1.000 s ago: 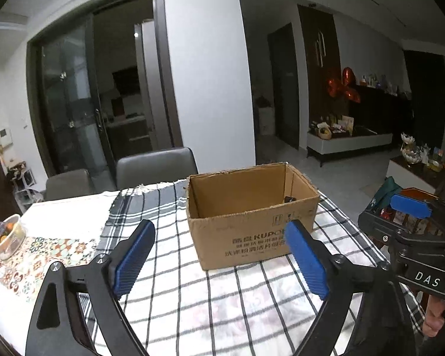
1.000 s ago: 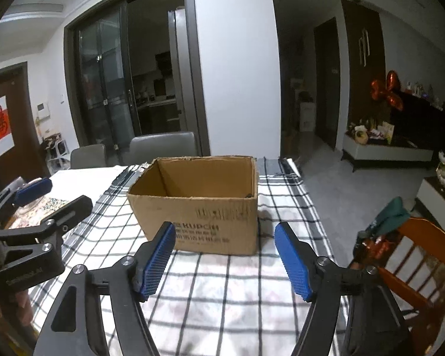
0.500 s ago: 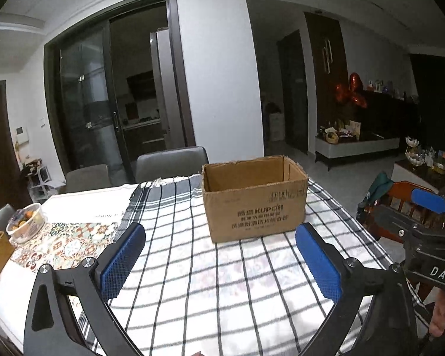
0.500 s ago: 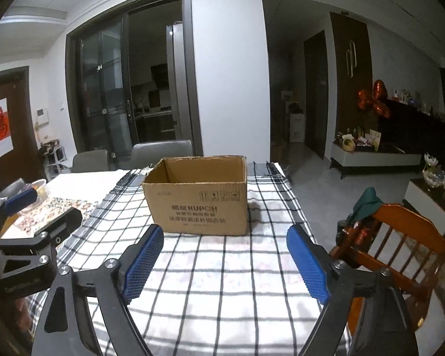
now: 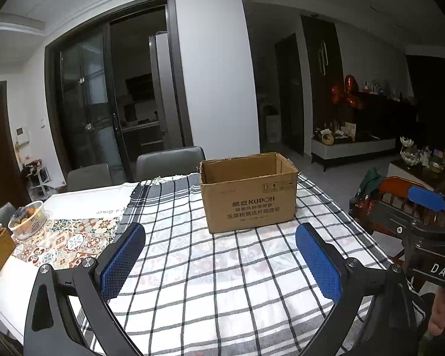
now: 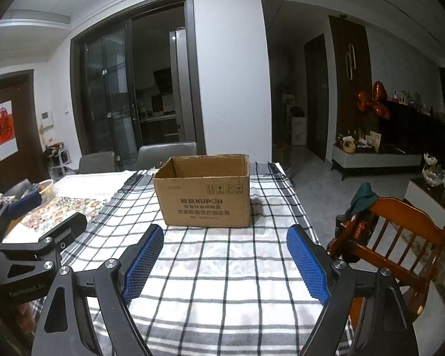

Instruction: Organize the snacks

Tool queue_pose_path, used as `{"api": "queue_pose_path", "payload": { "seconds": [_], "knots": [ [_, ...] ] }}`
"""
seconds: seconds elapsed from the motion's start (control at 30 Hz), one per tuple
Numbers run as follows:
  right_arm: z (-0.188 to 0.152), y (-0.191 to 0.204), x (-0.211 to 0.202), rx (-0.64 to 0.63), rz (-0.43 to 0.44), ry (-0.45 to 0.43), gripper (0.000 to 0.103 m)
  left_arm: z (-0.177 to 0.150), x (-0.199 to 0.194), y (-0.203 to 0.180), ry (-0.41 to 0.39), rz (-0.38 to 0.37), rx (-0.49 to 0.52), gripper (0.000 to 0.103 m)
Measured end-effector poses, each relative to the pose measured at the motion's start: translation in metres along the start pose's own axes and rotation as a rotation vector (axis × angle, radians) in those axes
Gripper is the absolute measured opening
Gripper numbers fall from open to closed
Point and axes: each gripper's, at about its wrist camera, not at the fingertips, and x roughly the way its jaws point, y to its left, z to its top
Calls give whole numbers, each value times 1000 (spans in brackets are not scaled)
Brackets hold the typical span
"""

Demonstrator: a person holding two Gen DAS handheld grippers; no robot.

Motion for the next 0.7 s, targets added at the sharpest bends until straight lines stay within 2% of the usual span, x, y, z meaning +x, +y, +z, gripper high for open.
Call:
{"api": "queue_pose_path", "payload": {
  "seconds": [0.7],
  "knots": [
    [-15, 10, -14, -4, 42, -5, 86, -13, -18, 3, -9, 20, -12, 103]
  ]
}}
